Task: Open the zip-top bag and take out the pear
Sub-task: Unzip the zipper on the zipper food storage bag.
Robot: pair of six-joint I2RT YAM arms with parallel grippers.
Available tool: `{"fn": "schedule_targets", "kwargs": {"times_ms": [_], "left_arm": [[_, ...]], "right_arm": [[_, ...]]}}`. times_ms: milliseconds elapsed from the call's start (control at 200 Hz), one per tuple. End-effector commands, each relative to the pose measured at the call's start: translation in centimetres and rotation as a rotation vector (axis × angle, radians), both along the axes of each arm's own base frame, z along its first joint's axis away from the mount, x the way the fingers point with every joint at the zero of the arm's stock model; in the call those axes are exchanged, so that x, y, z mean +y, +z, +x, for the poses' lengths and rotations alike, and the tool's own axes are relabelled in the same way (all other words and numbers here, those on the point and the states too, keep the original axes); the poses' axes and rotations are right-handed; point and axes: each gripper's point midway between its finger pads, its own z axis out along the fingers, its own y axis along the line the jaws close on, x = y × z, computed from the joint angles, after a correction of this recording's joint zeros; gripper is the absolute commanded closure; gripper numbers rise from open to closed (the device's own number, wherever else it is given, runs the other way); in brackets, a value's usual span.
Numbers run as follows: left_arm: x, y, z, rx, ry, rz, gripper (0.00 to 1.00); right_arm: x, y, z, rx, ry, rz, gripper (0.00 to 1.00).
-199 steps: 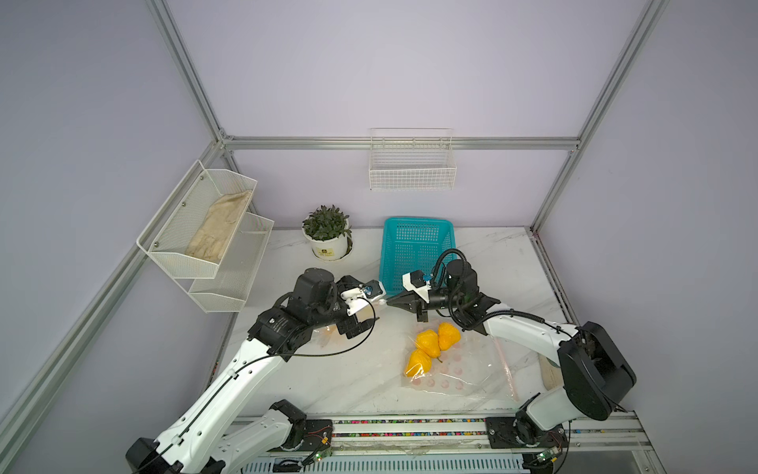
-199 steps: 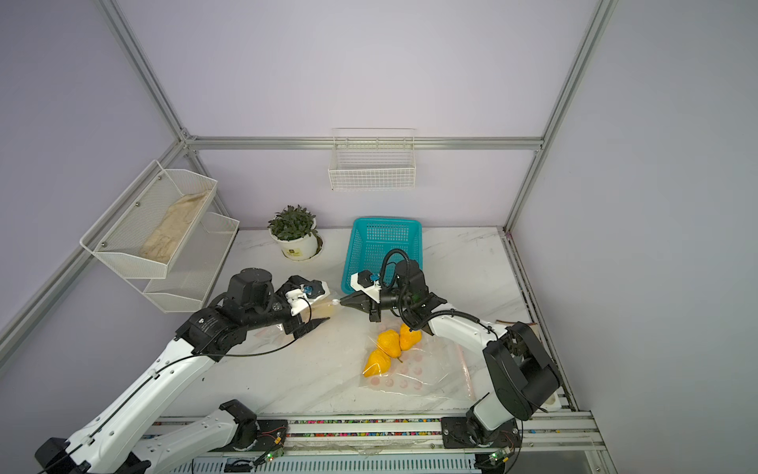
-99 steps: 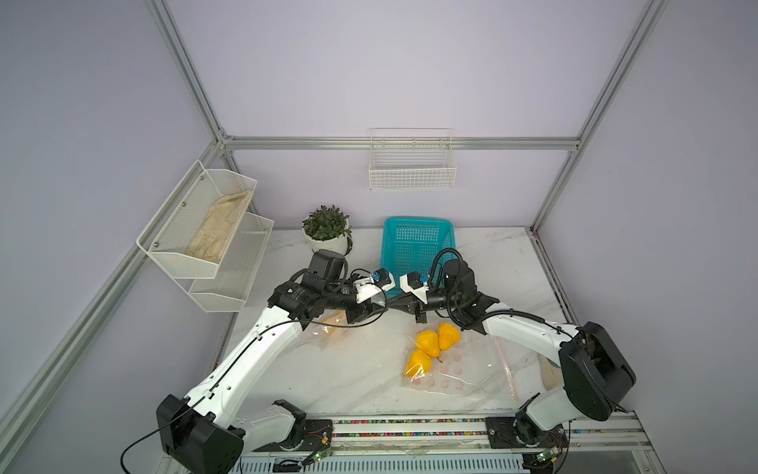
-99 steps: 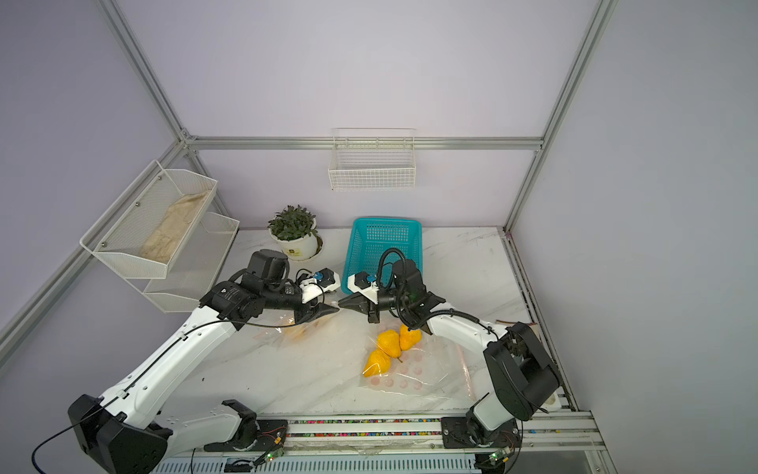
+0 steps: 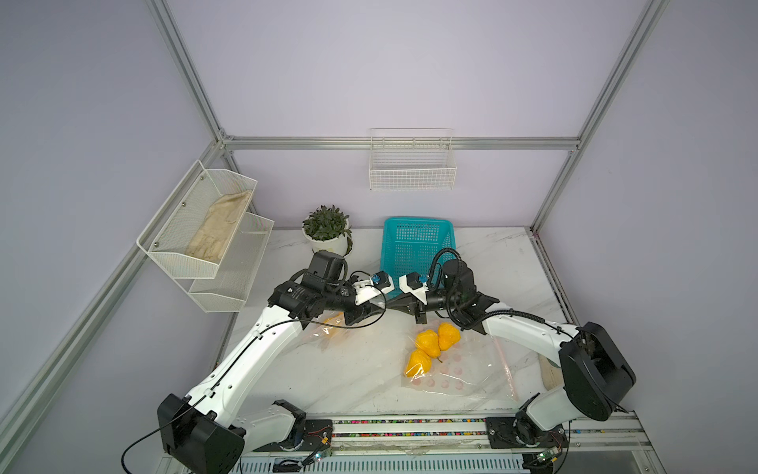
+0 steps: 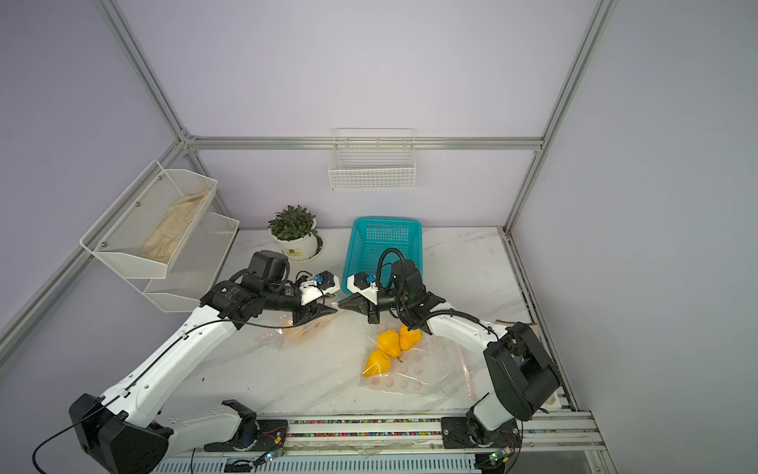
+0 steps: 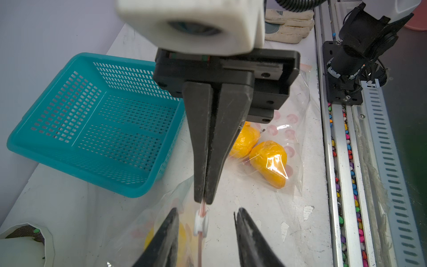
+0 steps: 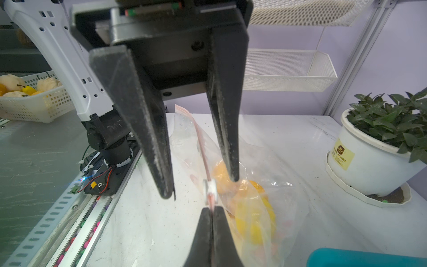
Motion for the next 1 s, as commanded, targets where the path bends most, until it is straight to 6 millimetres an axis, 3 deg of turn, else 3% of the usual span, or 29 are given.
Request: {"fn": "schedule_targets", "kwargs": {"times_ms": [0, 250, 480, 725, 995], "left_arm": [[-0.2, -0.2, 0.1, 0.009, -0.023, -0.006, 0.62], [-0.2, -1.0, -0.1, 0.026, -0.037, 0.005, 0.74], [0.5, -1.6, 0.4, 0.004, -0.006, 0.049, 0.93], [1.9, -2.1, 0.2, -0.035, 0.046, 0.102, 0.98], [3.1, -2.5, -0.2, -0.046, 0.094, 0.127, 1.00]], "right_arm": [[0.3, 1.3, -0.2, -0.040, 0.014, 0.022, 1.00], [0.2, 1.2, -0.2, -0.044, 0.003, 0.017, 1.00], [0.2, 1.0, -0.2, -0.045, -0.004, 0.015, 1.00], [-0.4, -0.1, 0.7, -0.068, -0.069, -0.035, 1.00], [-2.5, -0.5, 2.8, -0.063, -0.146, -0.050, 1.00]]}}
